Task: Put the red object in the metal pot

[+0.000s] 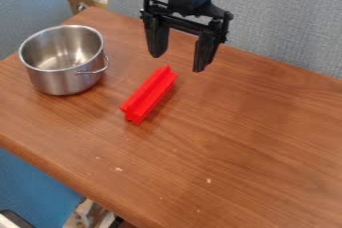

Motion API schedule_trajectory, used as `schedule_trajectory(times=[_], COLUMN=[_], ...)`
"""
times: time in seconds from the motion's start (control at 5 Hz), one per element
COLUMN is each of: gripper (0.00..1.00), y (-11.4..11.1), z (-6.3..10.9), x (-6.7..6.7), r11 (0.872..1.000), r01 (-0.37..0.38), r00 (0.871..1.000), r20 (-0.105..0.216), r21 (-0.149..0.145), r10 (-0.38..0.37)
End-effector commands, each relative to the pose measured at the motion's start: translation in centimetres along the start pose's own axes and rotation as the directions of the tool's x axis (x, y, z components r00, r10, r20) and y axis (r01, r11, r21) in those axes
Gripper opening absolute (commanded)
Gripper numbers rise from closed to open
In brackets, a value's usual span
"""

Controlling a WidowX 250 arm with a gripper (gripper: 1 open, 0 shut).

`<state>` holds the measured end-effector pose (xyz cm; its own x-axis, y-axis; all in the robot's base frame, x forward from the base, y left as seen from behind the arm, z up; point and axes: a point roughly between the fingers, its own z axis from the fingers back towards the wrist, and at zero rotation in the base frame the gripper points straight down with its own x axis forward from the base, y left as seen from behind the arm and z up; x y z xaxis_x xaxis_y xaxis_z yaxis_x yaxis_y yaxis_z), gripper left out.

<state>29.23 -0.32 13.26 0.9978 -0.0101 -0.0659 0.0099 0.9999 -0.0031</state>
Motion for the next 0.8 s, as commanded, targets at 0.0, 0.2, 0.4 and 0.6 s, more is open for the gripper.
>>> schedule_trajectory(times=[0.0, 0.2, 0.4, 0.6], gripper=[1.00, 1.00, 1.00, 1.00], y=[1.0, 2.3, 3.5, 4.3], z=[-1.0, -2.1, -3.0, -3.8], x=[0.3, 0.6, 1.1, 1.6], r11=[1.000, 1.000, 0.999, 0.999], r01=[-0.009, -0.016, -0.021, -0.022], r00=[1.000, 1.000, 1.000, 1.000], r20=[-0.011, -0.013, -0.009, -0.003], r21=[0.010, 0.023, 0.035, 0.044], r10=[0.009, 0.016, 0.021, 0.022])
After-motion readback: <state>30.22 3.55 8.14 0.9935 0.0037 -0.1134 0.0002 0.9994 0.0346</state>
